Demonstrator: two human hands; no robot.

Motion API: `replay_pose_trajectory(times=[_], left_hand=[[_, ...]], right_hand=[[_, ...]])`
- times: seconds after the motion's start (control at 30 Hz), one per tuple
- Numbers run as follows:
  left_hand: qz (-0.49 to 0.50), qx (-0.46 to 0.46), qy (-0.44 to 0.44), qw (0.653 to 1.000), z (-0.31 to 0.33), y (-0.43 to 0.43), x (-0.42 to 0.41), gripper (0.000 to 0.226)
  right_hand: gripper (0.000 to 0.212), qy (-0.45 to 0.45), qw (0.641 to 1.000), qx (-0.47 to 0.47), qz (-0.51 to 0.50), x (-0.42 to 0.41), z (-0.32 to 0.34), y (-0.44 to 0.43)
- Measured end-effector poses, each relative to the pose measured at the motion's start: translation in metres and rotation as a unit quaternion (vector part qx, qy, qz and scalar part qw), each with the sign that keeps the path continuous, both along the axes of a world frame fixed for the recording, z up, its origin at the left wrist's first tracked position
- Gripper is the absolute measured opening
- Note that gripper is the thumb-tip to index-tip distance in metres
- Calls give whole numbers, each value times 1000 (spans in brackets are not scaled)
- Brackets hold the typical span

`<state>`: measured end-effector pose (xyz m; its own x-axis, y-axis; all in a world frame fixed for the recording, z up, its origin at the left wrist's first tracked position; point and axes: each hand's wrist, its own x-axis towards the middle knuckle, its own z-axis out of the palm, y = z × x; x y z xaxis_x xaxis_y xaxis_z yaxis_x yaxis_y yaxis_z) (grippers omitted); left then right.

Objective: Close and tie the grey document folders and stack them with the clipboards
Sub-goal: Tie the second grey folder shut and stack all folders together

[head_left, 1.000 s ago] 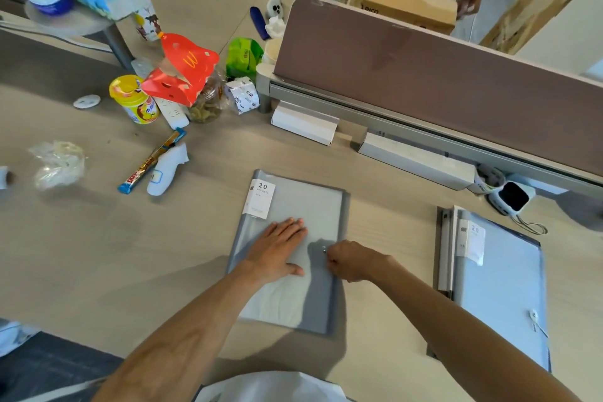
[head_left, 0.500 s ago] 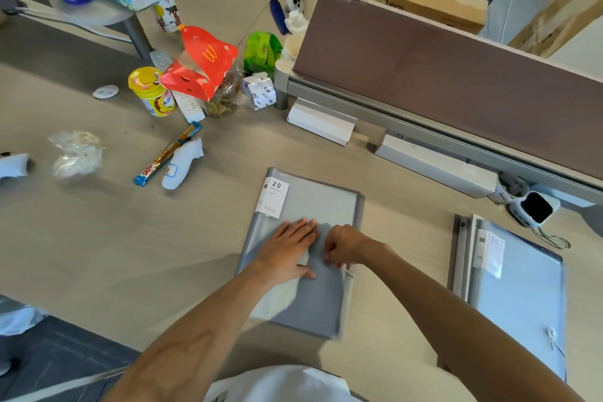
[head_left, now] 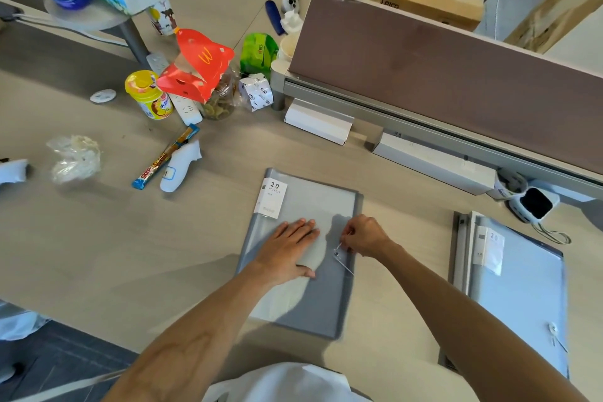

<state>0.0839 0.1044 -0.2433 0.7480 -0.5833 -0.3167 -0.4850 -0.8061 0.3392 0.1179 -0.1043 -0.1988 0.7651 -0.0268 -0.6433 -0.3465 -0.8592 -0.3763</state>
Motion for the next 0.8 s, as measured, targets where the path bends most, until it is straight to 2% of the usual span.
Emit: replay_pose_trajectory(times=[0.07,0.17,0.33,0.57,0.67,0.73,0.8], left_hand=[[0,0,0,1000,0,0,-1,97],[3,8,6,1000,1,-1,-1,96],[-1,15,9,1000,2,-1,-1,94],[-9,30,11,999,4,-2,-1,93],[-15,34,10,999,5,-2,-1,93],[-15,33,7,999,5,-2,-1,93],[-15,35,5,999,4,-2,-1,94]], right_hand=[[7,-17,999,-25,32,-9,1,-13],[12,-33,990,-55,123,-27,5,-23],[16,-109,955,-63,268,-55,8,-22],[14,-199,935,-70,286,-66,-7,5],[6,-236,898,-131,347,-63,-8,15],[18,-240,869,-177,393,-58,-8,20],[28,-251,858,-196,402,-49,-6,25]])
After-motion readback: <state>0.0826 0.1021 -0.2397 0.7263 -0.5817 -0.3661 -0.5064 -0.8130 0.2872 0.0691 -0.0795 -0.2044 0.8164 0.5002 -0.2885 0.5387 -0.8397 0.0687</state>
